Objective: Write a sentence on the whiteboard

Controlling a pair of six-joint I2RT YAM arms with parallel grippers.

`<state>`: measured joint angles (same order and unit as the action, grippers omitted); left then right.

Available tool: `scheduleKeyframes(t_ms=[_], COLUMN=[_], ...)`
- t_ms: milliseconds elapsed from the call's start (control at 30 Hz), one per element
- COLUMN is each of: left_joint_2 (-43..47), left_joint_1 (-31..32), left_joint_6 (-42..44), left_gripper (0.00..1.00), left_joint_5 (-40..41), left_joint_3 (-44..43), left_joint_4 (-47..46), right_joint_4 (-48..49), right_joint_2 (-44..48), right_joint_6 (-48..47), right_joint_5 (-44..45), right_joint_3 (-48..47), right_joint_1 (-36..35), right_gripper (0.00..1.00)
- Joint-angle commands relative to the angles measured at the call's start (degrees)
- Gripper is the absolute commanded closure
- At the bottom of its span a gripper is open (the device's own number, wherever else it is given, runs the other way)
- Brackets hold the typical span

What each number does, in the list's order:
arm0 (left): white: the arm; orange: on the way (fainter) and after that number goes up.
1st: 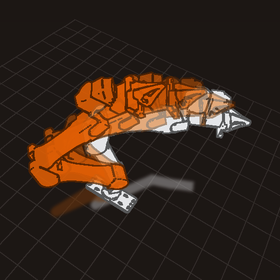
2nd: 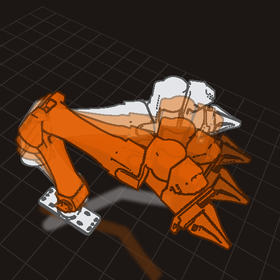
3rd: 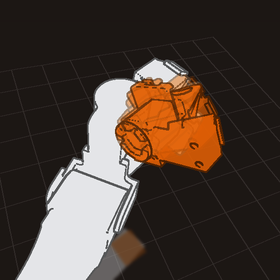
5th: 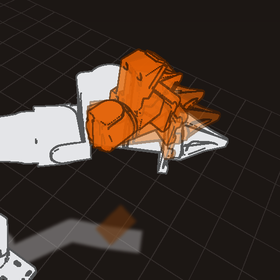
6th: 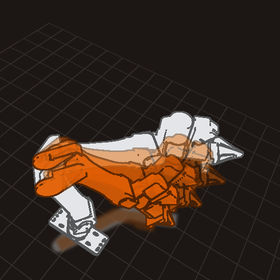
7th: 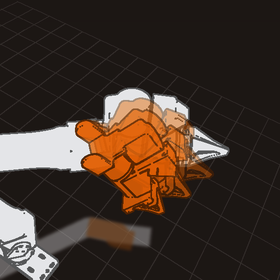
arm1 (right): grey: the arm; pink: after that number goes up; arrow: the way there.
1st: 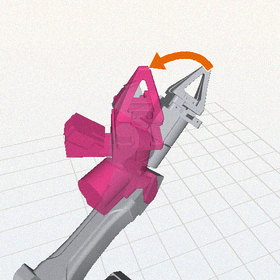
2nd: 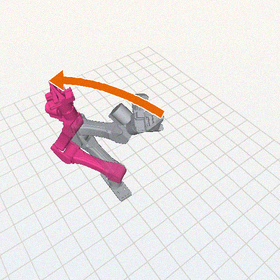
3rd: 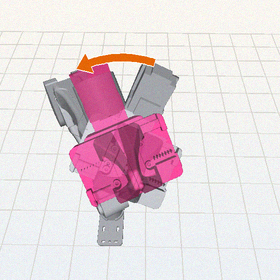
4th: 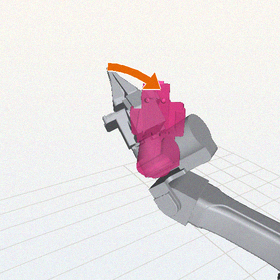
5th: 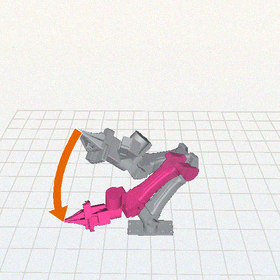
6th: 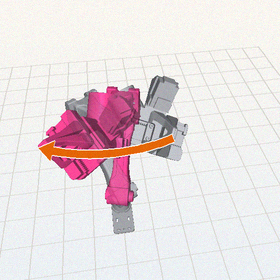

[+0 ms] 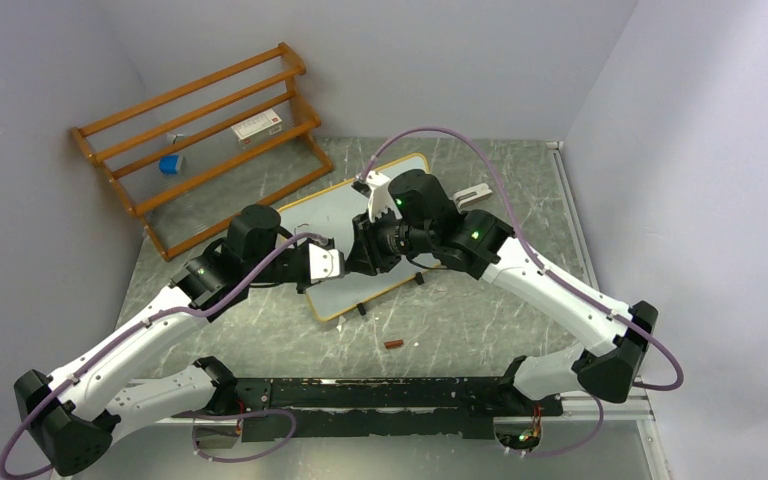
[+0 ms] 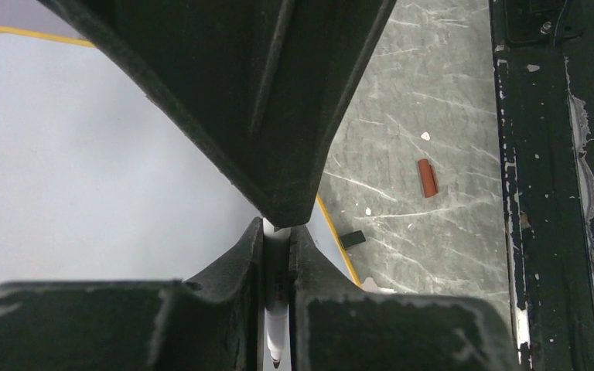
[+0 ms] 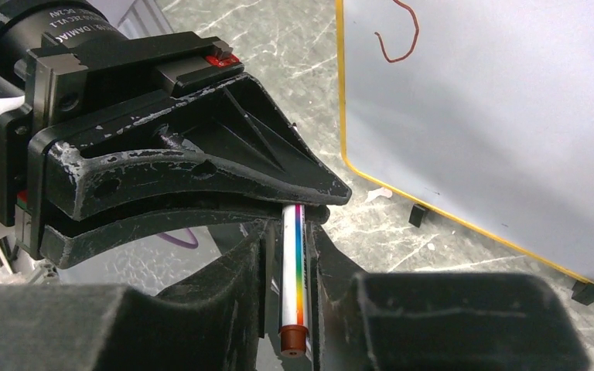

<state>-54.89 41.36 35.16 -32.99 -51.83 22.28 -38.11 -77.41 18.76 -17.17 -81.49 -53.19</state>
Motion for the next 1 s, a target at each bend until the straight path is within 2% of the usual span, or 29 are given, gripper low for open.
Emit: scheduleKeyframes(t_ms=[0,200,267,333,400,467,600,667,767,967], left_joint_2=[-0.37,-0.61,-0.48,-0.24,0.2,0.77,2.06,2.88,4.51,7.77], left_joint_1=[0.5,0.55,0.55,0.52,0.51,0.51,-0.28,-1.61,-4.69,-12.13], left_joint_6=[0.84,0.88,0.81,0.72,0.42,-0.34,-1.95,-3.58,-6.36,-14.6], left_gripper=[0.95,0.95,0.95,0.95,0.94,0.88,0.64,0.55,0.47,0.38], left_joint_5=[-0.56,-0.79,-0.7,-0.16,0.98,2.93,5.83,6.72,6.52,8.08], left_joint_3=[-1.78,-1.98,-1.95,-1.91,-1.72,-1.38,-1.12,-1.23,-1.01,0.0], left_joint_4=[-0.46,-0.43,-0.57,-0.7,-1.0,-1.69,-2.87,-3.94,-6.07,-11.82], right_joint_4=[0.63,0.5,0.59,0.42,0.35,0.63,2.05,3.59,5.51,12.87], right_joint_2=[-0.67,-1.05,-1.08,-1.12,-0.89,-0.18,2.35,4.16,6.47,11.87], right_joint_6=[-0.72,-1.25,-1.41,-1.86,-2.46,-3.01,-3.87,-4.51,-6.0,-9.79], right_joint_5=[-3.21,-3.5,-3.66,-3.41,-2.67,-1.45,2.4,4.46,7.61,12.4], right_joint_3=[-2.08,-1.8,-1.51,-1.31,-1.09,-0.67,0.26,1.31,3.1,10.37], right_joint_1=[0.06,0.03,0.04,0.06,0.02,0.06,0.15,0.13,0.14,0.12], right_gripper=[0.76,0.81,0.87,0.98,1.0,1.0,1.0,1.0,1.0,1.0])
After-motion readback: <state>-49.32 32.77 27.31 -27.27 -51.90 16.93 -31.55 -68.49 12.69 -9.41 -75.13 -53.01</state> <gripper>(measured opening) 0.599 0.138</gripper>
